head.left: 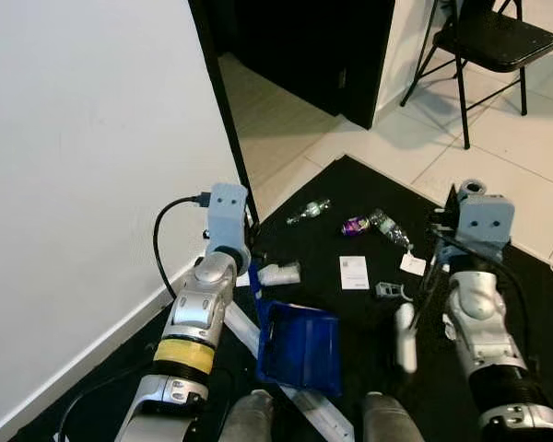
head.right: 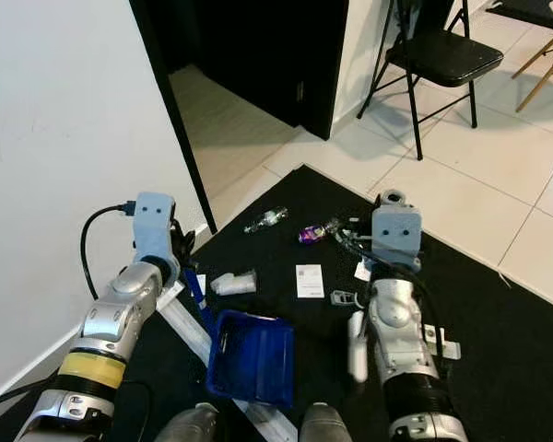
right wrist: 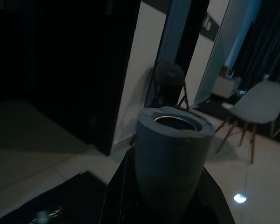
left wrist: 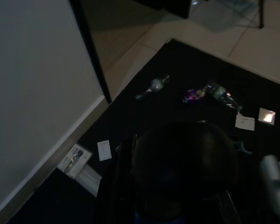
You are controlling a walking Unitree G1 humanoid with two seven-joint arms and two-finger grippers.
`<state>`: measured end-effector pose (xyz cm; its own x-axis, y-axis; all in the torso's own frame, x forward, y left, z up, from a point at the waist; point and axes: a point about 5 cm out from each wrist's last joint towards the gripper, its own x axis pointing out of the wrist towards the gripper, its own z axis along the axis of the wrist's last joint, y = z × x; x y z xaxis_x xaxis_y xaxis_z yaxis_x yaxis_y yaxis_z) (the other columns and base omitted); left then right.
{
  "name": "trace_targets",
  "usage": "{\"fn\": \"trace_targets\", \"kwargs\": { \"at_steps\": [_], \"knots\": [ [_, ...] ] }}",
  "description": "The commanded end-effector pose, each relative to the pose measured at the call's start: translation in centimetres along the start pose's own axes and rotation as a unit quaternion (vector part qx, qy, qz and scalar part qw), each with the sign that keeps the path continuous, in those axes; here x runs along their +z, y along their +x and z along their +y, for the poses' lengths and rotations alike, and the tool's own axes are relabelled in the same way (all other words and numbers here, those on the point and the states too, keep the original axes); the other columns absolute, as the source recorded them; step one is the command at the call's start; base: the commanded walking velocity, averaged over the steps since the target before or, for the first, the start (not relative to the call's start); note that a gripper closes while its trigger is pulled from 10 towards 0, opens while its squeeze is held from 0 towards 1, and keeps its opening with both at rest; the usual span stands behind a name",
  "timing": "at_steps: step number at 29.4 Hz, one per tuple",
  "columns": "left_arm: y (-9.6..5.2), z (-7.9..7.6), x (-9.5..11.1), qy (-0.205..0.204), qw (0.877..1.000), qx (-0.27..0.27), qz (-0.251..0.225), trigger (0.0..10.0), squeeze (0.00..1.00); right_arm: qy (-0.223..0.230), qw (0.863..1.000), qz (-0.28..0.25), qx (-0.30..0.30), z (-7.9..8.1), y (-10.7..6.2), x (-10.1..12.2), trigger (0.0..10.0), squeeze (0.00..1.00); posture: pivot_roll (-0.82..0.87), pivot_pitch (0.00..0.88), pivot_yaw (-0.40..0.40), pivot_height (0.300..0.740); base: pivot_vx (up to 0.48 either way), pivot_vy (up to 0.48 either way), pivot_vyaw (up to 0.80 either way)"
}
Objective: Sweep floor
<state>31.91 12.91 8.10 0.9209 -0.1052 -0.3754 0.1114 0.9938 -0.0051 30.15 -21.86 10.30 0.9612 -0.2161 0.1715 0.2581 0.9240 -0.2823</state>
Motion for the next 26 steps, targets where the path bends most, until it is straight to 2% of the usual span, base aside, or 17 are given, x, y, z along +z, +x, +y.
{"fn": "trace_targets", "kwargs": {
  "at_steps": [1, 3, 6, 11, 16, 19, 26],
  "knots": [
    [0.3, -0.1, 0.2, -0.011, 1.0, 0.012, -0.003, 10.0, 0.0, -0.016, 0.999, -0.026, -0.01, -0.9, 0.5, 1.0, 10.0, 0.0, -0.09, 0.07, 0.073, 0.74, 0.0, 0.0, 0.0],
    [0.4, -0.1, 0.2, -0.017, 1.0, 0.024, -0.004, 10.0, 0.0, -0.023, 0.999, -0.029, -0.017, -1.7, 0.6, 1.1, 10.0, 0.0, -0.1, 0.074, 0.074, 0.74, 0.0, 0.0, 0.0],
    [0.6, -0.1, 0.3, -0.022, 0.999, 0.032, -0.008, 10.0, 0.0, -0.02, 0.999, -0.028, -0.01, -2.0, 0.7, 1.1, 10.0, 0.0, -0.11, 0.079, 0.075, 0.74, 0.0, 0.0, 0.0],
    [1.0, 0.1, 0.1, -0.035, 0.997, 0.065, -0.007, 10.0, 0.0, -0.007, 0.999, -0.029, 0.028, -1.7, 0.6, 0.9, 10.0, 0.0, -0.1, 0.092, 0.068, 0.74, 0.0, 0.0, 0.0],
    [1.3, 0.7, 0.4, -0.076, 0.99, 0.115, -0.027, 10.0, 0.0, -0.019, 0.994, -0.016, 0.102, -0.9, -0.2, 0.3, 10.0, 0.0, -0.1, 0.118, 0.059, 0.74, 0.0, 0.0, 0.0],
    [1.3, 0.9, 1.1, -0.104, 0.986, 0.119, -0.048, 10.0, 0.0, -0.025, 0.993, -0.007, 0.117, -1.1, -0.5, -0.2, 10.0, 0.0, -0.11, 0.123, 0.061, 0.74, 0.0, 0.0, 0.0],
    [1.3, 1.1, 1.9, -0.109, 0.985, 0.111, -0.069, 10.0, 0.0, -0.023, 0.993, -0.007, 0.118, -1.1, -0.4, -0.2, 10.0, 0.0, -0.11, 0.122, 0.062, 0.74, 0.0, 0.0, 0.0]
  ]
}}
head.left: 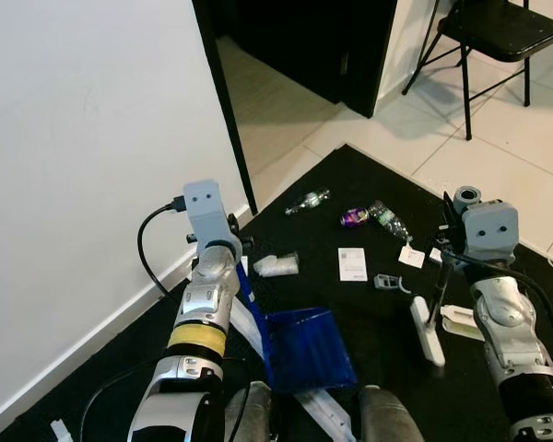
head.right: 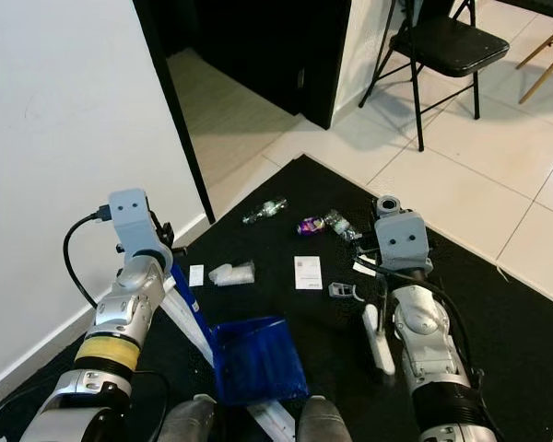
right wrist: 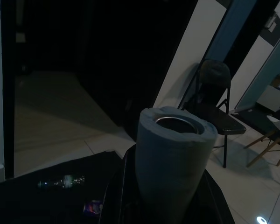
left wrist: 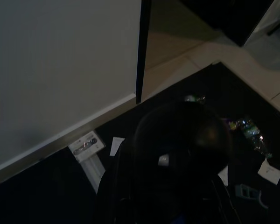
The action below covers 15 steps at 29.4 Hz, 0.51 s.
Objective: Sweep floor
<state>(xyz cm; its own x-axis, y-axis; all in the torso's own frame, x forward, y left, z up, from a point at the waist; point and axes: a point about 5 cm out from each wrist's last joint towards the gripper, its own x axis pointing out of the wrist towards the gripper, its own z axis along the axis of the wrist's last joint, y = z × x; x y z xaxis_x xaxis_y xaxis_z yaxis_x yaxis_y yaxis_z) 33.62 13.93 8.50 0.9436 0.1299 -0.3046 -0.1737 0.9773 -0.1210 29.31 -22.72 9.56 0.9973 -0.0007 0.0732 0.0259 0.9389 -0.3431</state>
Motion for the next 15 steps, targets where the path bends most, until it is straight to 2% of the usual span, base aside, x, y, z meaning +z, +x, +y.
{"fn": "trace_targets", "kwargs": {
  "at_steps": [1, 5, 10, 12, 14, 15],
  "knots": [
    [0.2, -0.4, 1.3, -0.014, 0.999, -0.011, -0.03, 10.0, 0.0, -0.006, 1.0, -0.02, 0.002, -0.2, 0.3, 0.8, 10.0, 0.0, -0.11, 0.118, 0.06, 0.74, 0.0, 0.0, 0.0],
    [0.4, -0.9, 2.8, -0.022, 0.998, -0.031, -0.058, 10.0, 0.0, 0.0, 1.0, -0.022, 0.013, 0.4, 0.4, 0.9, 10.0, 0.0, -0.1, 0.116, 0.058, 0.74, 0.0, 0.0, 0.0],
    [0.6, -1.4, 3.0, -0.024, 0.997, -0.04, -0.067, 10.0, 0.0, 0.003, 0.999, -0.024, 0.021, 0.6, 0.5, 1.0, 10.0, 0.0, -0.11, 0.117, 0.053, 0.74, 0.0, 0.0, 0.0],
    [0.8, -1.8, 2.6, -0.007, 0.996, -0.044, -0.071, 10.0, 0.0, 0.003, 0.999, -0.025, 0.024, 0.7, 0.6, 1.1, 10.0, 0.0, -0.11, 0.119, 0.052, 0.74, 0.0, 0.0, 0.0],
    [0.8, -2.0, 1.2, 0.032, 0.996, -0.053, -0.059, 10.0, 0.0, 0.004, 0.999, -0.026, 0.025, 0.9, 0.6, 1.2, 10.0, 0.0, -0.11, 0.121, 0.057, 0.74, 0.0, 0.0, 0.0],
    [0.8, -2.0, 1.2, 0.032, 0.996, -0.053, -0.059, 10.0, 0.0, 0.004, 0.999, -0.026, 0.025, 0.9, 0.6, 1.2, 10.0, 0.0, -0.11, 0.121, 0.057, 0.74, 0.0, 0.0, 0.0]
  ]
}}
